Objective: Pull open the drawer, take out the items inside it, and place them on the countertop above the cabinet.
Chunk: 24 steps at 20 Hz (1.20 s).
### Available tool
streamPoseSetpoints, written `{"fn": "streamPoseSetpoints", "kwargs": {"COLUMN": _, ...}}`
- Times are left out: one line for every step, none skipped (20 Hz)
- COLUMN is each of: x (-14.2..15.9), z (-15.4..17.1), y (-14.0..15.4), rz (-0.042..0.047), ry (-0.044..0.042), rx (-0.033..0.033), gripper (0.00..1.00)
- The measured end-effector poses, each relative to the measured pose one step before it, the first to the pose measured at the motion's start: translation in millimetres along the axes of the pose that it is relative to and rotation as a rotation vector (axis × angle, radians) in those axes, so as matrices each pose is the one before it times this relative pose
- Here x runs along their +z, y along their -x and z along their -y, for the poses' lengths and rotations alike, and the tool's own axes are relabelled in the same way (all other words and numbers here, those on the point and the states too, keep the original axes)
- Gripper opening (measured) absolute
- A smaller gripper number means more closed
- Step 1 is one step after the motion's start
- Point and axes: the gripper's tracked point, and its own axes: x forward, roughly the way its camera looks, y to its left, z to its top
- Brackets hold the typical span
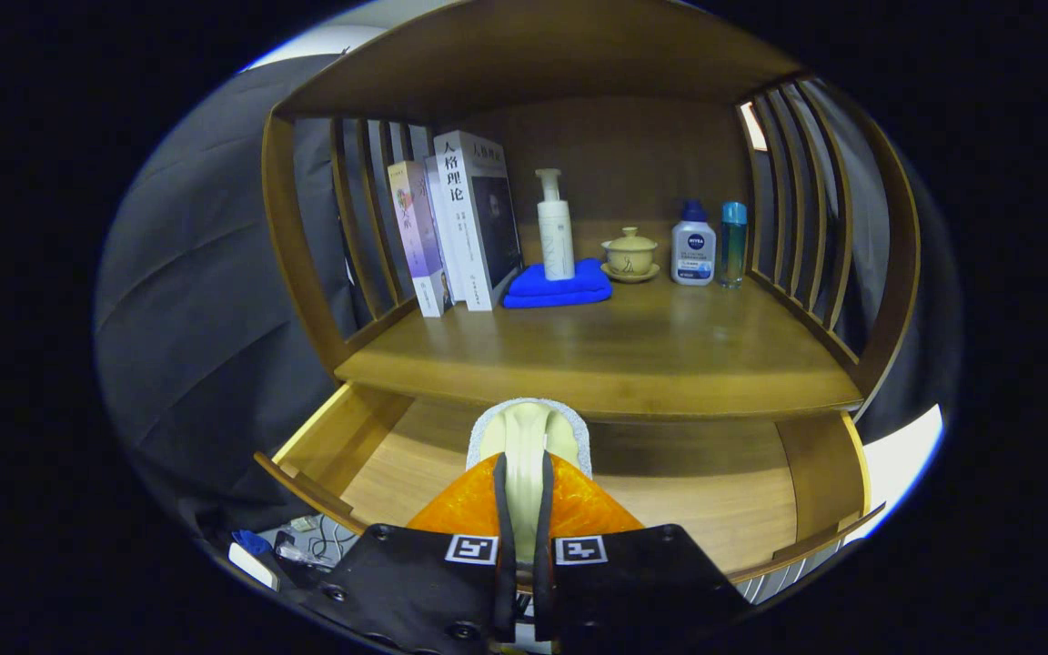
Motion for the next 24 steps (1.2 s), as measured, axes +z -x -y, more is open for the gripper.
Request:
{"fn": "streamPoseSetpoints", "kwargs": {"x": 7.58, "z": 0.83, "y": 1.19, "rz": 0.01183, "ry": -0.00596, "rx": -0.00269, "gripper": 0.09}}
{"fn": "streamPoseSetpoints", "kwargs": {"x": 6.96, "z": -0.3, "y": 0.61, "rz": 0.00664, "ry": -0.00402, "rx": 0.00097, "gripper": 0.09}}
{"fn": "streamPoseSetpoints", "kwargs": {"x": 8.3, "z": 0.69, "y": 0.08, "rz": 0.0093, "ry": -0.00465, "rx": -0.00237, "gripper": 0.09}}
{"fn": "streamPoseSetpoints", "kwargs": {"x": 7.03, "z": 0.6, "y": -0.91, "rz": 0.00727, "ry": -0.00498, "rx": -0.00249, "gripper": 0.09}}
{"fn": "streamPoseSetpoints", "kwargs": {"x": 6.55, "z": 0.0, "y": -1.46, "rz": 0.00359, "ry": -0.00792, "rx": -0.00115, "gripper": 0.09}}
{"fn": "streamPoseSetpoints", "kwargs": {"x": 5.83, "z": -0.9, "y": -1.47, "rz": 0.00414, "ry": -0.00585, "rx": -0.00045, "gripper": 0.09}}
{"fn": "streamPoseSetpoints", "kwargs": {"x": 6.48, "z": -0.04, "y": -2.23, "rz": 0.0027, "ry": -0.00185, "rx": -0.00246, "gripper": 0.09}}
{"fn": "streamPoseSetpoints", "kwargs": {"x": 6.32, "z": 0.21, "y": -2.53, "rz": 0.00603, "ry": -0.00219, "rx": -0.0039, "gripper": 0.09}}
{"fn": "streamPoseSetpoints", "kwargs": {"x": 6.44, "z": -0.32, "y": -4.21, "rz": 0.0028, "ry": -0.00058, "rx": -0.00168, "gripper": 0.09}}
{"fn": "streamPoseSetpoints", "kwargs": {"x": 6.3, "z": 0.03, "y": -3.4, "rz": 0.00457, "ry": -0.00394, "rx": -0.00675, "gripper": 0.09}}
{"fn": "streamPoseSetpoints", "kwargs": {"x": 5.67, "z": -0.22, "y": -4.82, "rz": 0.00047, "ry": -0.00651, "rx": -0.00613, "gripper": 0.09}}
{"fn": "streamPoseSetpoints", "kwargs": {"x": 3.98, "z": -1.52, "y": -5.18, "rz": -0.00322, "ry": -0.01053, "rx": -0.00363, "gripper": 0.09}}
{"fn": "streamPoseSetpoints", "kwargs": {"x": 4.06, "z": -1.53, "y": -6.79, "rz": -0.00513, "ry": -0.00908, "rx": -0.00158, "gripper": 0.09}}
{"fn": "streamPoseSetpoints", "kwargs": {"x": 2.06, "z": 0.95, "y": -6.7, "rz": -0.00702, "ry": -0.00556, "rx": -0.0085, "gripper": 0.09}}
{"fn": "streamPoseSetpoints", "kwargs": {"x": 2.04, "z": 2.28, "y": -7.21, "rz": -0.00598, "ry": -0.00601, "rx": -0.0154, "gripper": 0.09}}
{"fn": "streamPoseSetpoints", "kwargs": {"x": 0.5, "z": 1.5, "y": -7.29, "rz": -0.007, "ry": -0.01647, "rx": -0.01475, "gripper": 0.09}}
{"fn": "streamPoseSetpoints", "kwargs": {"x": 1.93, "z": 0.76, "y": -7.26, "rz": -0.00472, "ry": -0.02692, "rx": -0.01036, "gripper": 0.09}}
{"fn": "streamPoseSetpoints", "kwargs": {"x": 1.46, "z": 0.09, "y": -7.82, "rz": -0.00713, "ry": -0.02282, "rx": -0.00354, "gripper": 0.09}}
{"fn": "streamPoseSetpoints", "kwargs": {"x": 2.28, "z": 2.0, "y": -8.18, "rz": -0.0084, "ry": -0.0155, "rx": -0.00988, "gripper": 0.09}}
{"fn": "streamPoseSetpoints", "kwargs": {"x": -0.21, "z": 5.41, "y": -6.48, "rz": -0.00847, "ry": -0.00941, "rx": -0.01619, "gripper": 0.09}}
{"fn": "streamPoseSetpoints", "kwargs": {"x": -0.75, "z": 4.85, "y": -6.28, "rz": -0.00842, "ry": -0.00456, "rx": -0.01708, "gripper": 0.09}}
{"fn": "streamPoseSetpoints", "kwargs": {"x": -0.39, "z": 2.18, "y": -5.38, "rz": -0.00999, "ry": -0.00349, "rx": -0.00899, "gripper": 0.09}}
{"fn": "streamPoseSetpoints", "kwargs": {"x": 0.03, "z": 0.57, "y": -3.87, "rz": -0.00974, "ry": -0.00253, "rx": 0.00031, "gripper": 0.09}}
{"fn": "streamPoseSetpoints", "kwargs": {"x": 4.2, "z": -1.44, "y": -3.58, "rz": 0.01055, "ry": -0.00506, "rx": 0.00595, "gripper": 0.11}}
